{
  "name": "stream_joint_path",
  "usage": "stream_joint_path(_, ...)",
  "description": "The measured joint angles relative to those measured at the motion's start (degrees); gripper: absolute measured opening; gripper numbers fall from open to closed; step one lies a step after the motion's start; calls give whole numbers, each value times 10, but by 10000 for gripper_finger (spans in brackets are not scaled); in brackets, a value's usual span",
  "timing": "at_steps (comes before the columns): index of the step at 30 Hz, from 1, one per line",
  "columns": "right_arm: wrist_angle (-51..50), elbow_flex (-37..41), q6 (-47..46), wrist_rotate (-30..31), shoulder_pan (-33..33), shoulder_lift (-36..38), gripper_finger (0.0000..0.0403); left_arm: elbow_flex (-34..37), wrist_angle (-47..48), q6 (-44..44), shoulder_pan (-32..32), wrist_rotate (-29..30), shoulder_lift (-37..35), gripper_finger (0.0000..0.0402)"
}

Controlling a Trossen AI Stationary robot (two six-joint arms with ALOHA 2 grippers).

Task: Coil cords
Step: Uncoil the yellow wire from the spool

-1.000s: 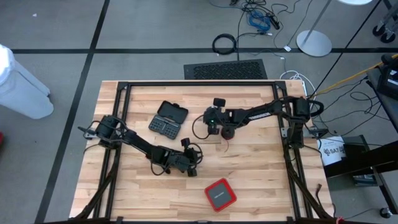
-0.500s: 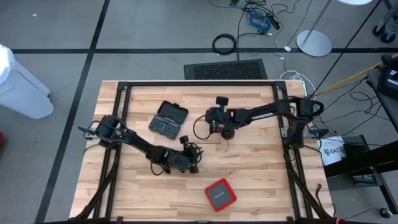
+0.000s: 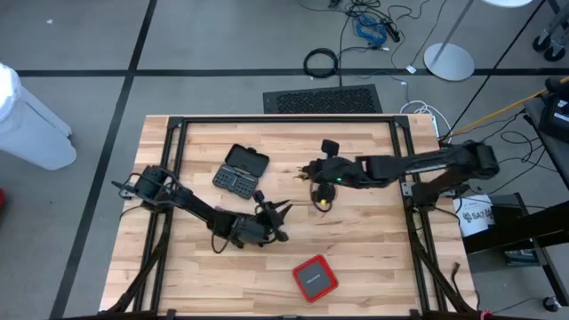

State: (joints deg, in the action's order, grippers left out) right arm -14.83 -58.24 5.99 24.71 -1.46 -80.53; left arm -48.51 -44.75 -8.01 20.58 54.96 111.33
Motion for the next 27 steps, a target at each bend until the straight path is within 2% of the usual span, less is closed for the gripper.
stream_joint_path(6,-4,0,-11,-10,-32,57,1,0,-231,-219,24,57,0,80)
stream_joint_path(9,-4,0,-18,-12,-43,70,1,0,-348,-340,33,55,-1,80)
stream_joint_path(12,-3,-1,-18,-12,-50,73,1,0,-409,-419,36,32,-1,80)
stream_joint_path(15,-1,-1,-19,-12,-51,72,1,-1,-410,-433,35,-21,-1,80)
stream_joint_path(17,-1,-1,-20,-12,-51,72,1,-11,-389,-422,34,-35,-1,82)
stream_joint_path(20,1,-1,-24,-23,-51,72,1,-29,-347,-415,28,-38,-1,101)
stream_joint_path(27,2,-1,-24,-26,-62,72,0,-58,-339,-424,18,-24,-1,163)
